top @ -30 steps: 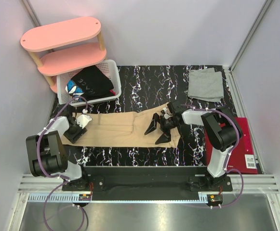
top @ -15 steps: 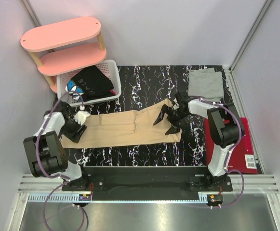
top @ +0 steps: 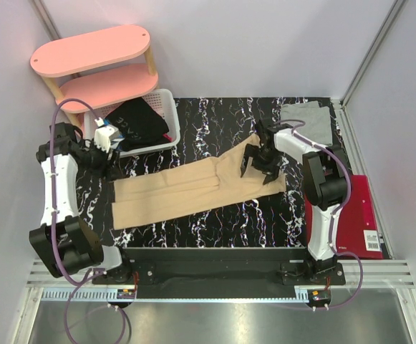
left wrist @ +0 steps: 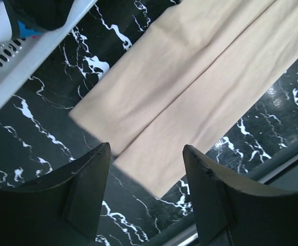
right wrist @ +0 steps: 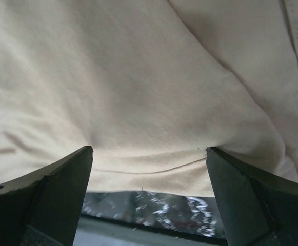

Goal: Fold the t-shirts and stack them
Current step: Fold the tshirt

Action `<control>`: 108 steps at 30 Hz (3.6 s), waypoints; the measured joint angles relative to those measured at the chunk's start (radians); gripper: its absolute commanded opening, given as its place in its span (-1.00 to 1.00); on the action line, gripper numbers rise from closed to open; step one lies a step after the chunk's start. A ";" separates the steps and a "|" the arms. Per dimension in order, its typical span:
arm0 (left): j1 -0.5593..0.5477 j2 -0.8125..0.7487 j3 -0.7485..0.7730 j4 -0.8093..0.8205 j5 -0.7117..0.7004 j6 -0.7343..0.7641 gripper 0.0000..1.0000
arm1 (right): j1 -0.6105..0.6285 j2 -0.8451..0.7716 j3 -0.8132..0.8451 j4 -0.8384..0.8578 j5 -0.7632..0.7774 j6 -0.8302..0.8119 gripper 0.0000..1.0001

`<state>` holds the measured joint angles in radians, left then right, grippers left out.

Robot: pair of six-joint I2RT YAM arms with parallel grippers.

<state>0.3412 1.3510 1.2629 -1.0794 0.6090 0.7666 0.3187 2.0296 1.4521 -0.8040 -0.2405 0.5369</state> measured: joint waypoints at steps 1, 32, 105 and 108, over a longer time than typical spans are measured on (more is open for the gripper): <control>0.007 -0.001 0.000 -0.008 0.009 -0.002 0.28 | 0.000 0.008 0.021 -0.021 0.062 -0.011 0.99; -0.315 0.347 -0.055 0.086 -0.209 0.041 0.19 | -0.020 0.182 0.346 -0.242 0.579 -0.103 0.99; -0.291 0.186 -0.223 0.056 -0.426 0.100 0.17 | 0.013 0.058 0.300 -0.156 0.390 -0.109 0.99; -0.313 0.154 -0.175 0.036 -0.403 0.097 0.17 | 0.047 0.064 0.290 -0.154 0.364 -0.102 0.99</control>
<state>0.0284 1.5055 1.0874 -1.0431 0.2062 0.8631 0.3660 2.0933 1.7424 -0.9585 0.1238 0.4351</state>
